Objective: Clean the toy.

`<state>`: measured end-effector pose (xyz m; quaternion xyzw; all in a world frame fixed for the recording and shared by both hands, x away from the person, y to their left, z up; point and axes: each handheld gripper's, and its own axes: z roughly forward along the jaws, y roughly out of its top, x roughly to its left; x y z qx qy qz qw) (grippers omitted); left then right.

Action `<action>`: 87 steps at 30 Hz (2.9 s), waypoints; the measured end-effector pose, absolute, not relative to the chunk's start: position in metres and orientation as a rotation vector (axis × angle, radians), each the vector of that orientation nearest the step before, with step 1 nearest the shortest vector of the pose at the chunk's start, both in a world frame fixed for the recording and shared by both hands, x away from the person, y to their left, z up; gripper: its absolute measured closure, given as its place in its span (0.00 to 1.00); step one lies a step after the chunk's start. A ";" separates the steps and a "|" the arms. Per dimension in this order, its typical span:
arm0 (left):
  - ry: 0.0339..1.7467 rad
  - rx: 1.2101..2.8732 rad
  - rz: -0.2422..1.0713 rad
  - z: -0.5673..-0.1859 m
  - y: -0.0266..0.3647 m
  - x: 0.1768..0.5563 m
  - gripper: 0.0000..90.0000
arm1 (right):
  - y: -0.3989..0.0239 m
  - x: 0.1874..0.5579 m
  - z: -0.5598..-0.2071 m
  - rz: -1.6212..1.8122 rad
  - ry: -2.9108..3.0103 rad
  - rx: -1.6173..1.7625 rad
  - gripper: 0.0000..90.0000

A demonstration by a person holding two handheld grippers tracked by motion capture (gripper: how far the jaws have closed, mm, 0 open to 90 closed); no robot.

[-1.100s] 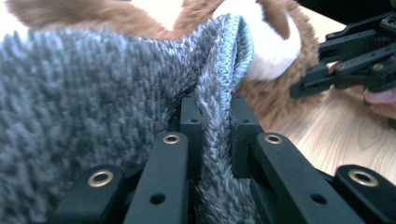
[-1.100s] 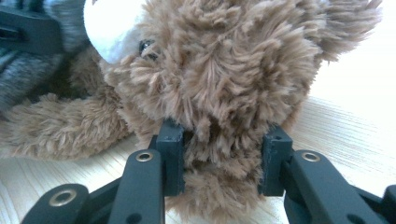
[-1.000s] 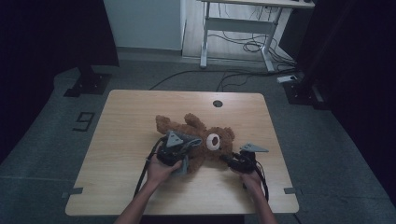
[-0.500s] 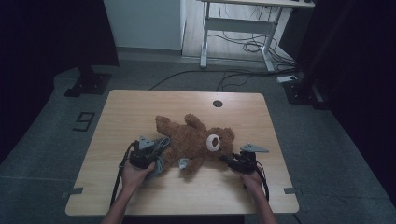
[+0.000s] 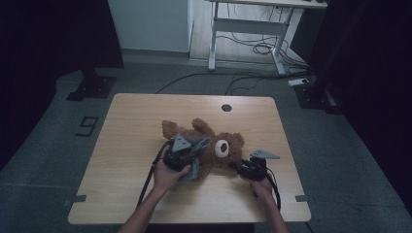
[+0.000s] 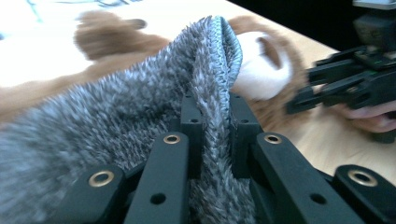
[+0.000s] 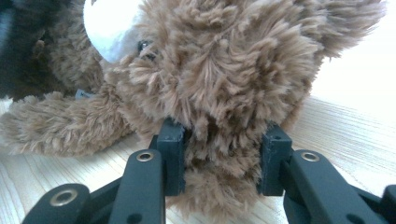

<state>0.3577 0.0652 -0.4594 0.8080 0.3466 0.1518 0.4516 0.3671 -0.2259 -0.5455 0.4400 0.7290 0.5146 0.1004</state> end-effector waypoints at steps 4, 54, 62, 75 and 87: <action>0.848 2.038 0.326 -0.470 0.043 0.365 0.88 | -0.226 0.367 -0.546 1.522 2.155 1.299 0.69; 0.878 1.931 0.413 -0.444 0.086 0.353 0.89 | -0.230 0.368 -0.549 1.537 2.205 1.269 0.70; 0.738 2.005 0.329 -0.446 0.003 0.376 0.89 | -0.231 0.368 -0.549 1.547 2.205 1.273 0.70; 0.777 2.040 0.322 -0.453 -0.006 0.383 0.89 | -0.231 0.368 -0.550 1.538 2.209 1.281 0.70; 0.869 1.992 0.311 -0.458 0.025 0.400 0.89 | -0.231 0.369 -0.550 1.551 2.209 1.288 0.70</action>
